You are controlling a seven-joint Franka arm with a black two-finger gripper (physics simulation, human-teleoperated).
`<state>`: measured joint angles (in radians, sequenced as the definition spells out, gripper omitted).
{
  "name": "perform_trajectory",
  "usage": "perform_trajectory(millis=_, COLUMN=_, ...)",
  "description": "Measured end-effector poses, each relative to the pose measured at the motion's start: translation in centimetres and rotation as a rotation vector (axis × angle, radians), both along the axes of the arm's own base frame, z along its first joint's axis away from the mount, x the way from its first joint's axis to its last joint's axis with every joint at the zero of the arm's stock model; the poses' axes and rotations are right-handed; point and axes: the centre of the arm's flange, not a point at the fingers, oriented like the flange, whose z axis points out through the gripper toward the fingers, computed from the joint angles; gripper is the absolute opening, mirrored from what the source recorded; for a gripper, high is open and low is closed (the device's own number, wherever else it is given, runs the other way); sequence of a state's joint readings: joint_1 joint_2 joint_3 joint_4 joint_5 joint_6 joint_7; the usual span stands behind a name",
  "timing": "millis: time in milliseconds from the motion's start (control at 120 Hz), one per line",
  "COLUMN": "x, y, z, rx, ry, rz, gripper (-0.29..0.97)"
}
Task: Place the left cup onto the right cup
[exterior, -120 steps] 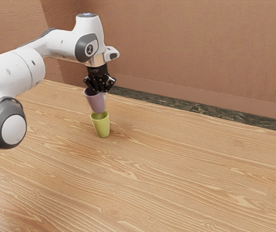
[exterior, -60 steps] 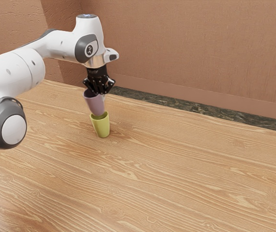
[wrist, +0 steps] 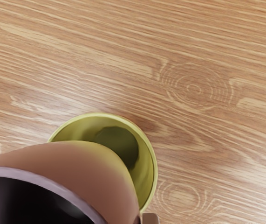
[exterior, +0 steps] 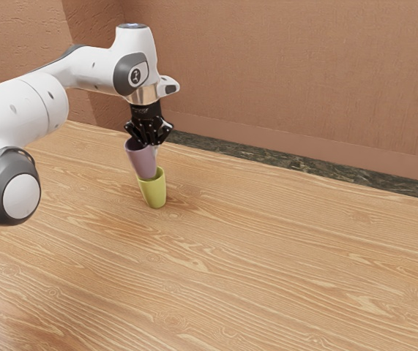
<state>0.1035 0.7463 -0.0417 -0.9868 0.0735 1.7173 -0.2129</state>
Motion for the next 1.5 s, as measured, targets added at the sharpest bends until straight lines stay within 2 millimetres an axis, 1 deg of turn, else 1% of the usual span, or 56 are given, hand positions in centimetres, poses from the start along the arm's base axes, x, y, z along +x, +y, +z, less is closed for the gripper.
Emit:
perform_trajectory(millis=192, x=0.1, y=-0.1, z=-0.6, rx=-0.001, ry=0.006, rz=0.001, gripper=-0.1)
perform_trajectory(millis=542, x=0.2, y=-0.3, z=-0.8, rx=0.003, ry=0.001, rz=0.004, gripper=-0.1)
perform_trajectory(millis=642, x=0.3, y=-0.8, z=-0.8, rx=-0.002, ry=-0.001, rz=-0.001, gripper=0.12)
perform_trajectory(millis=733, x=0.3, y=-0.7, z=-0.8, rx=-0.005, ry=-0.003, rz=0.0, gripper=0.32)
perform_trajectory(millis=808, x=0.3, y=-0.7, z=-0.8, rx=-0.006, ry=-0.004, rz=0.002, gripper=0.42)
perform_trajectory(millis=892, x=0.3, y=-0.6, z=-0.8, rx=-0.007, ry=-0.005, rz=0.003, gripper=0.51)
perform_trajectory(millis=1092, x=0.2, y=-0.5, z=-0.6, rx=-0.006, ry=-0.008, rz=0.005, gripper=0.61)
perform_trajectory(millis=1375, x=-0.1, y=-0.9, z=0.6, rx=0.005, ry=-0.015, rz=-0.003, gripper=0.66)
perform_trajectory(millis=1442, x=-0.4, y=-1.1, z=1.9, rx=0.01, ry=-0.027, rz=-0.006, gripper=0.67)
perform_trajectory(millis=1500, x=-0.8, y=-1.2, z=2.6, rx=0.015, ry=-0.026, rz=-0.009, gripper=0.67)
